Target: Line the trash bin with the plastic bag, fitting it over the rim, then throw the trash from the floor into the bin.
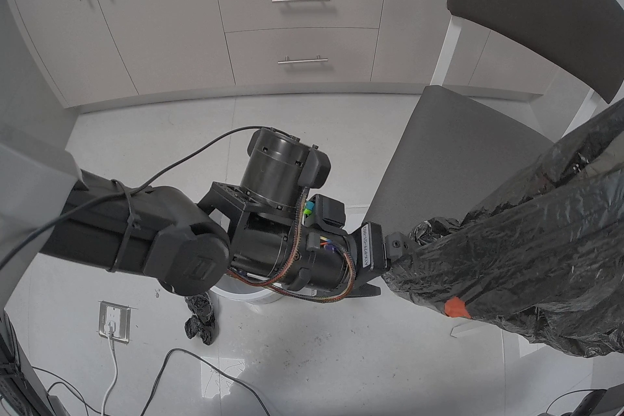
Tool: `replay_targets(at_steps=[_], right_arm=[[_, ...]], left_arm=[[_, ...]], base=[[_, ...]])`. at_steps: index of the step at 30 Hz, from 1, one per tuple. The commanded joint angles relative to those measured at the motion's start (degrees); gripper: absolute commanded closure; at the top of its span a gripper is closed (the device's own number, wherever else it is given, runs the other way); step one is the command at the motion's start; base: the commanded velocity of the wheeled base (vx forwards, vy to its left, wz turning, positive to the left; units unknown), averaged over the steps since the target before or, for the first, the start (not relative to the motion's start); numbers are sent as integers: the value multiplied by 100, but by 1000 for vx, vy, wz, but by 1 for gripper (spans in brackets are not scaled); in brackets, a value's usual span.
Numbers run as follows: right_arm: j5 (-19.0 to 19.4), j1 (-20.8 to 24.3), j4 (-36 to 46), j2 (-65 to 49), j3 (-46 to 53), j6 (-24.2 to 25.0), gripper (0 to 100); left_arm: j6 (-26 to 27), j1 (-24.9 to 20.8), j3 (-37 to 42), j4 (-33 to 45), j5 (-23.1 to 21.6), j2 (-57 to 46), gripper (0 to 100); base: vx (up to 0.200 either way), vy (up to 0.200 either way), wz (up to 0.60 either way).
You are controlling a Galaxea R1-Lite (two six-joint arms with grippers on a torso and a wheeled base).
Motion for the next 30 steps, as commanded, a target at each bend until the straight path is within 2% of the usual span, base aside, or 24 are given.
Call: replay_targets(at_steps=[1,2,20,30], right_arm=[[4,3,-3,17,-1,-2,100],[4,3,-3,8,-1,-2,100],[-23,38,14,87,69,-2,100],[-67,-32,-3,448,69,-11,100]], left_arm=[[-1,-25,-21,-12,-3,51,0],[-1,-25,-21,-12,-3,42,100],[-45,-16,102,-47,6,-609,100],[-45,450,708,-56,6,-1637,100]], base=[[0,0,0],[0,0,0],[0,0,0],[0,0,0]])
